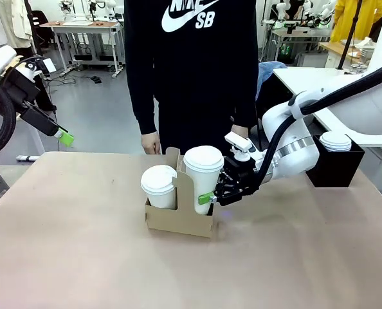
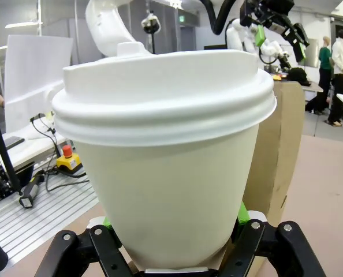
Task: Pour a drink into a cup and package it in a carrier.
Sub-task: Insert the held 600 ml Paper Cup into the Cup Carrier.
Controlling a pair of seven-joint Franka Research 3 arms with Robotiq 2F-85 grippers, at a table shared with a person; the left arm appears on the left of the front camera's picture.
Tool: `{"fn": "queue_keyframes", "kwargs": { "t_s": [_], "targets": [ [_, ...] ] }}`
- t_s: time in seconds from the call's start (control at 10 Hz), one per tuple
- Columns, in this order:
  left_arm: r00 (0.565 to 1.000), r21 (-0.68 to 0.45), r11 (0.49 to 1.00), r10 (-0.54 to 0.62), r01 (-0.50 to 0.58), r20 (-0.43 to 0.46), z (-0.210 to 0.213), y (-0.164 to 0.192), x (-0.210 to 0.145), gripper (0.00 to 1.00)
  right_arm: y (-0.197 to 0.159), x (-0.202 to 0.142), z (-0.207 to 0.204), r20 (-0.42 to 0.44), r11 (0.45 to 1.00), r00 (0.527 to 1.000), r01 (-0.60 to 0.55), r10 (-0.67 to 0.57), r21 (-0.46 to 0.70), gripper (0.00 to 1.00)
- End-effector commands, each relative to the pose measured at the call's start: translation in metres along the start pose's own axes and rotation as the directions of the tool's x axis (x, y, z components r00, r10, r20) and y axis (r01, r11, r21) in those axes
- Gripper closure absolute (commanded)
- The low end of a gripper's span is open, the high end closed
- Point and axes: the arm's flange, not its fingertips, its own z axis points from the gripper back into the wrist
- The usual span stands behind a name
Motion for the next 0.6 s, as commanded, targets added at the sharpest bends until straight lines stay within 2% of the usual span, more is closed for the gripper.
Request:
{"fn": "queue_keyframes", "kwargs": {
  "t_s": [0.0,0.5],
  "targets": [
    [1.000,0.003,1.000,0.014,-0.014,-0.013,0.003,-0.001,0.002,0.00,-0.010,-0.009,0.000,-0.034,1.000,0.999,-0.019,0.019,0.008,0.20],
    [1.000,0.003,1.000,0.014,-0.014,-0.013,0.003,-0.001,0.002,0.00,-0.014,-0.029,-0.002,-0.075,0.999,0.997,-0.017,0.019,0.027,0.20]
  ]
}}
